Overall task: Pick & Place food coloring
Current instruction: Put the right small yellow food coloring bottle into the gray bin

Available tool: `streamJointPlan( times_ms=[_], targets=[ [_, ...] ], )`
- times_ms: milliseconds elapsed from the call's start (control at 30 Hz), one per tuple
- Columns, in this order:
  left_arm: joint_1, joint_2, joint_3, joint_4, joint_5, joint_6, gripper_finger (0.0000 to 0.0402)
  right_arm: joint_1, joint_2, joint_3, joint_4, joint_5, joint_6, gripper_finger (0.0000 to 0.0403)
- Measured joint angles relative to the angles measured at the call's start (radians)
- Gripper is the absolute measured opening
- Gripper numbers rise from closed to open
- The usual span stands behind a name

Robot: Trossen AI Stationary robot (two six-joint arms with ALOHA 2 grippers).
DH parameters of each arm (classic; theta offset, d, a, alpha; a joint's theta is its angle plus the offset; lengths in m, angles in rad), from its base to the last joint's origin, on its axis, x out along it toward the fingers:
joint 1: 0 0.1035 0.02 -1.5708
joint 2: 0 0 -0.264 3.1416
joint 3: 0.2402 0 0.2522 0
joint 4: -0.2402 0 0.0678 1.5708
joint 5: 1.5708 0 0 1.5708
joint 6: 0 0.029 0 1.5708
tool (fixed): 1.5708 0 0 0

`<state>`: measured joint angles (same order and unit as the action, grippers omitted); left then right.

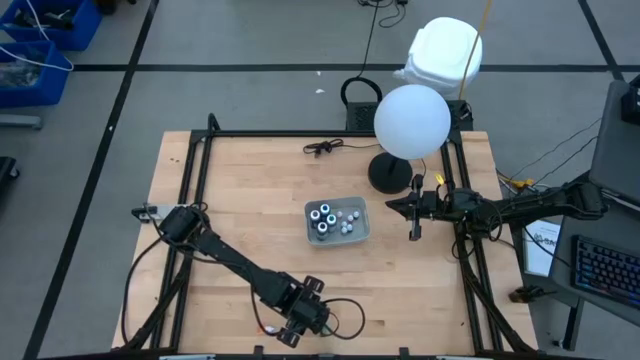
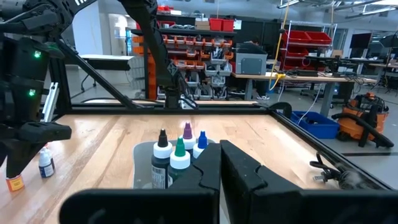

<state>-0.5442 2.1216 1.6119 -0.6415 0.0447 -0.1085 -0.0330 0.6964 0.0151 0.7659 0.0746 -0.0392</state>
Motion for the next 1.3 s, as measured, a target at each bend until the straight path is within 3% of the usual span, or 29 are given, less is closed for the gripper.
streamJointPlan(
  times_ms=[633, 1100, 1300],
  targets=[
    [0.003, 0.023, 0.001, -0.017, 0.025, 0.038, 0.0196, 0.000, 0.000, 0.000, -0.001, 0.000, 0.000, 0.0000],
    [0.003, 0.023, 0.000, -0.010, -0.003, 0.064, 0.0070, 0.000, 0.000, 0.000, -0.009, 0.000, 0.000, 0.0000],
    [0.000, 0.015, 0.000, -0.019, -0.038, 0.130, 0.0059, 0.000, 0.000, 0.000, -0.009, 0.000, 0.001, 0.0000]
  ],
)
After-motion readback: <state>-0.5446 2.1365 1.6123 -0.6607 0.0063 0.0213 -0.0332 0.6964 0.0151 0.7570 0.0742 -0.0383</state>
